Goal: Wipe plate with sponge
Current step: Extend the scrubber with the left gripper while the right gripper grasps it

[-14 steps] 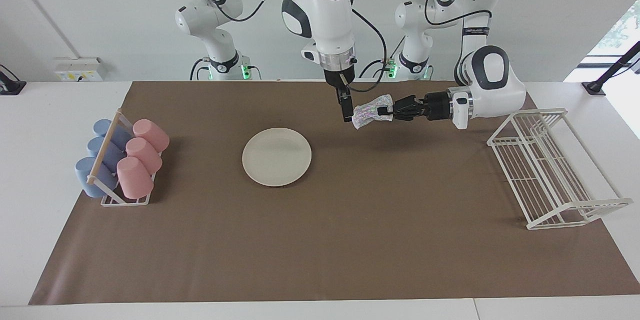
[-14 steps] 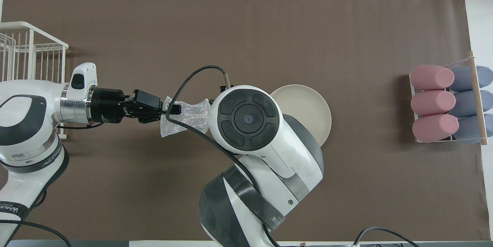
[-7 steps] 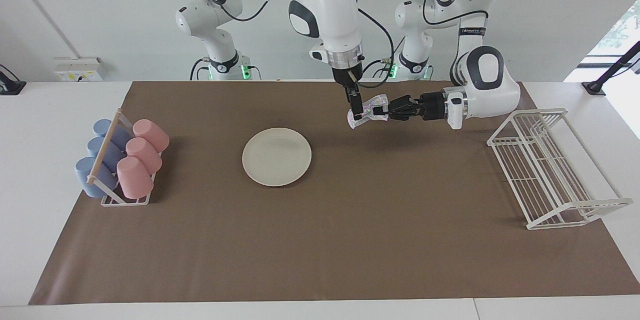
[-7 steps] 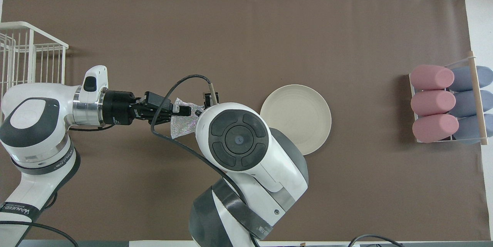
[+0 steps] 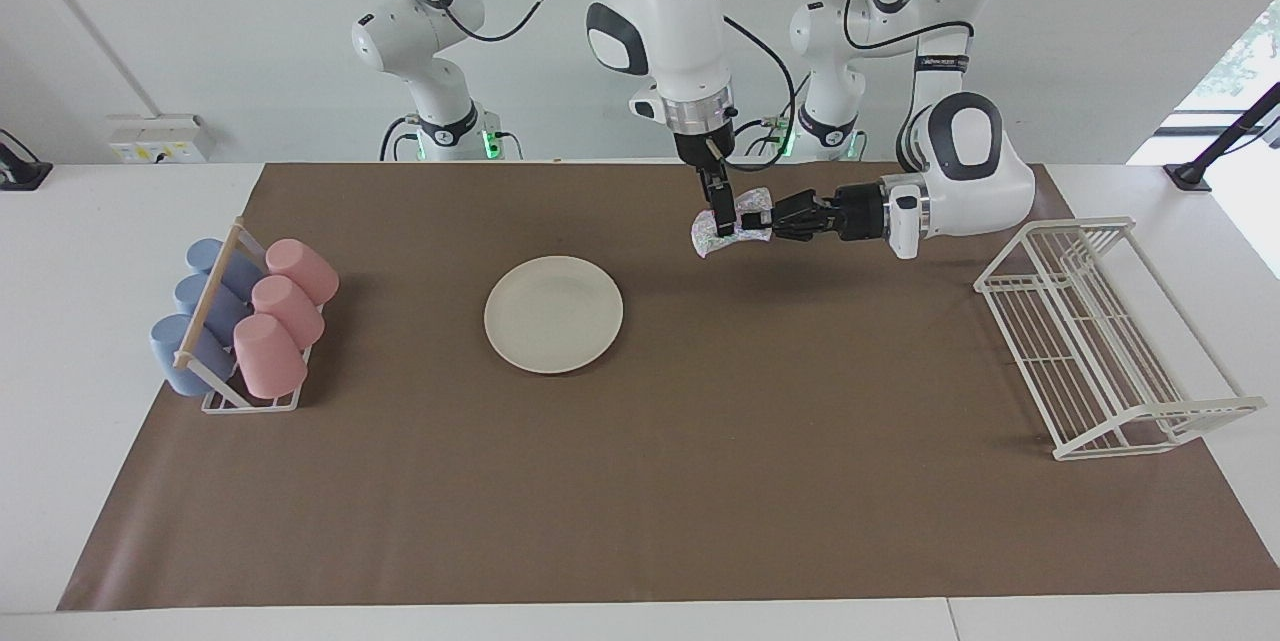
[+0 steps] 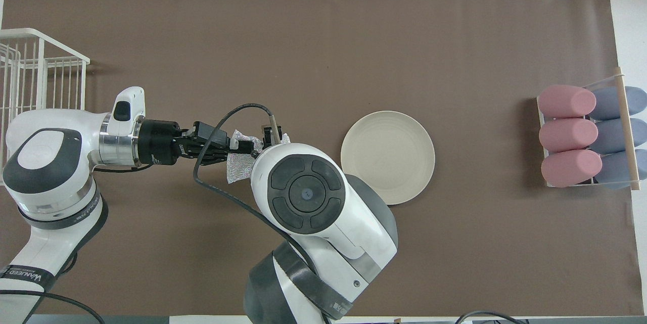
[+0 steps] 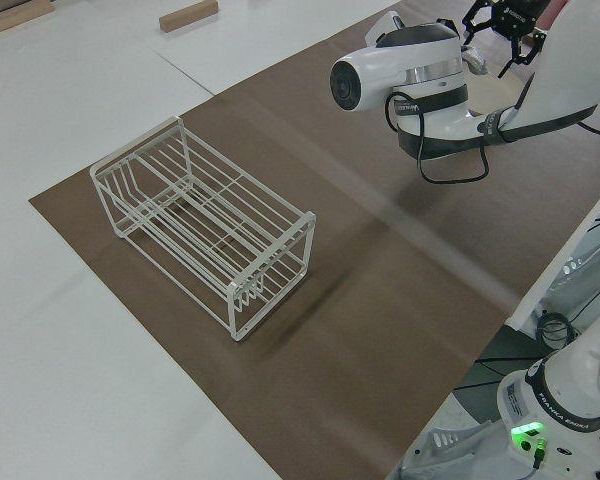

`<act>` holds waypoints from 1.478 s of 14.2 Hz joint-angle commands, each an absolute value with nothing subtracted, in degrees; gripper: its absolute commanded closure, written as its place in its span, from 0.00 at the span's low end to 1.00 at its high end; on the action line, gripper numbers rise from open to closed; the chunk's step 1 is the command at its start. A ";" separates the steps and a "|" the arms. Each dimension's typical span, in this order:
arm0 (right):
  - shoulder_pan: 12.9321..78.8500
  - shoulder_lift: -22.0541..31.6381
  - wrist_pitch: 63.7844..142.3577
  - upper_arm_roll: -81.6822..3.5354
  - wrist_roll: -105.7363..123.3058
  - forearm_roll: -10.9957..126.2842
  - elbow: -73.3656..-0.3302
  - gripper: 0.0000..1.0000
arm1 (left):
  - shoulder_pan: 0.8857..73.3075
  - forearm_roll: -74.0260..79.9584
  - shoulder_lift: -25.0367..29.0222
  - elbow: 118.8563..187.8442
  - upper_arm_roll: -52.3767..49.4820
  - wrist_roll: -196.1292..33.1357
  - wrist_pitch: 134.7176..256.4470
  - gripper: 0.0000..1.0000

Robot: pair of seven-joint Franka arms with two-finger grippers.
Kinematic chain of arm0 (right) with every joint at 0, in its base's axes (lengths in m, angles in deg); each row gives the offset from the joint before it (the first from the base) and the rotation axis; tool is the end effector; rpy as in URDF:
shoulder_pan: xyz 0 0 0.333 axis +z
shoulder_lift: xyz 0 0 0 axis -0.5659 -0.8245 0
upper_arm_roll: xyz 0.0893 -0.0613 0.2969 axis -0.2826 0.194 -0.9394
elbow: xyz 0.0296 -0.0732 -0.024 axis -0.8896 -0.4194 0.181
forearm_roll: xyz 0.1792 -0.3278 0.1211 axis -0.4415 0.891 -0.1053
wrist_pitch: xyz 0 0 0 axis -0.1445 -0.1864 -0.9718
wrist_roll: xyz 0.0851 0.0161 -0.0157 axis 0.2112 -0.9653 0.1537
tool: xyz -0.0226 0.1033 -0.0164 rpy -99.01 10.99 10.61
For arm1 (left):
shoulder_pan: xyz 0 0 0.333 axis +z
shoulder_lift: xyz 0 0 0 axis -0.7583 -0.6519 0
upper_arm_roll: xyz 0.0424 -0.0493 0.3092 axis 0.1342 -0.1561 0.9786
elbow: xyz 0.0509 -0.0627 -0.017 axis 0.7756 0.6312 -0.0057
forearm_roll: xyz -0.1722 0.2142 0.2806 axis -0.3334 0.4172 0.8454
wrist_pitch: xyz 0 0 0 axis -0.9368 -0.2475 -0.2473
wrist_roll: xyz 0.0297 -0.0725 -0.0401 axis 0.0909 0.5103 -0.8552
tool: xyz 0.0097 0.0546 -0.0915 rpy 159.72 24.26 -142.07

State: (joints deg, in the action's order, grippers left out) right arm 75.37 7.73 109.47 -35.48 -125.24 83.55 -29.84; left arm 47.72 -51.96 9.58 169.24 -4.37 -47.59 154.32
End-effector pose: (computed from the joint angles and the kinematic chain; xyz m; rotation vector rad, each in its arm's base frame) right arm 0.4639 0.4562 0.4982 -2.1412 1.9178 0.0938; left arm 0.5035 -0.1611 0.4044 1.7818 0.1629 -0.3295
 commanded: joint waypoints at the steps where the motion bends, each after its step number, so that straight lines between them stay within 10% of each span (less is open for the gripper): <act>1: 74.81 9.15 110.72 -35.57 -125.34 82.43 -31.80 1.00 | 46.76 -53.28 11.70 171.59 -3.78 -46.81 155.55 1.00; 11: 73.84 9.15 110.54 -35.48 -124.90 83.05 -32.24 1.00 | 46.76 -53.02 11.79 171.59 -3.69 -46.81 155.02 1.00; 12: 73.32 9.15 110.37 -35.48 -124.29 83.22 -32.24 1.00 | 46.76 -52.93 11.88 171.51 -3.69 -47.24 155.20 0.02; 21: 63.39 14.85 116.85 -35.48 -100.49 83.40 -50.31 1.00 | 46.76 -52.58 12.14 171.51 -3.69 -47.51 155.55 0.00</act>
State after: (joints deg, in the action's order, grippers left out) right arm 65.51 10.95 112.52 -34.89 -105.13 83.56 -42.32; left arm 47.26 -51.96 10.46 170.00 -4.14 -47.51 154.41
